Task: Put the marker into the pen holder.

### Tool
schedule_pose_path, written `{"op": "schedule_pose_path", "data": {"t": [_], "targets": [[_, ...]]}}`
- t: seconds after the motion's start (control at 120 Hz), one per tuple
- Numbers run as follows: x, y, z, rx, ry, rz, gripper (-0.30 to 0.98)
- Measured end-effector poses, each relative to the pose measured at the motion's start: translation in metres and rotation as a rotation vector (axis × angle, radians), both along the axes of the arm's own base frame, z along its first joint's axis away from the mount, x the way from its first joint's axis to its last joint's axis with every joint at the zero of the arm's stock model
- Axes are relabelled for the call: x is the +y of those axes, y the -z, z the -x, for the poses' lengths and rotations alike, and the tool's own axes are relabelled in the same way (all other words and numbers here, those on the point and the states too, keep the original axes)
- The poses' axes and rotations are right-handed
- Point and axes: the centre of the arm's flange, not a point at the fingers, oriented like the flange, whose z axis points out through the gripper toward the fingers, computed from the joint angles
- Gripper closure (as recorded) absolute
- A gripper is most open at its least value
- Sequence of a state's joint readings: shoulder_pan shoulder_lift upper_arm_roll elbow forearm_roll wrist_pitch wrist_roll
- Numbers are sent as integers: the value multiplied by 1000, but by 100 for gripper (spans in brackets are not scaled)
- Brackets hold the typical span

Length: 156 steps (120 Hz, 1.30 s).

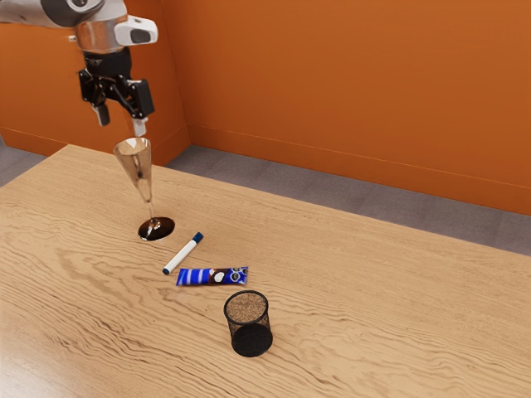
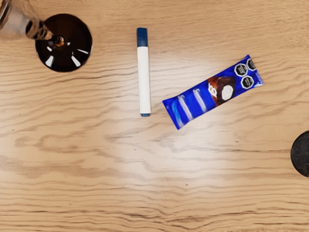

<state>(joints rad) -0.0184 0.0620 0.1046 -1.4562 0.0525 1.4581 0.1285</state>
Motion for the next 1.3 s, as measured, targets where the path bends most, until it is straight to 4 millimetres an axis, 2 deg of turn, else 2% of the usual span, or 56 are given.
{"op": "schedule_pose_path", "data": {"t": [0.1,0.3,0.4,0.433,0.467,0.5,0.575,0.617,0.658,0.692,0.783,0.842,0.9,1.117,1.3], "targets": [[1,0,0,2,7,9,0],[22,-1,4,-1,-27,40,0],[15,-8,7,-13,-18,39,0],[10,-5,6,-6,-11,33,0],[4,10,5,26,-3,30,0],[-2,46,7,87,4,31,0],[-13,162,29,242,18,31,0],[-16,215,39,286,22,29,0],[-15,251,40,295,18,26,0],[-9,269,38,287,6,24,0],[13,299,22,236,-35,17,0],[15,307,2,193,-37,6,0],[17,315,-10,165,-39,0,0],[25,356,-32,112,-60,-5,0],[28,365,-42,80,-77,0,4]]}}
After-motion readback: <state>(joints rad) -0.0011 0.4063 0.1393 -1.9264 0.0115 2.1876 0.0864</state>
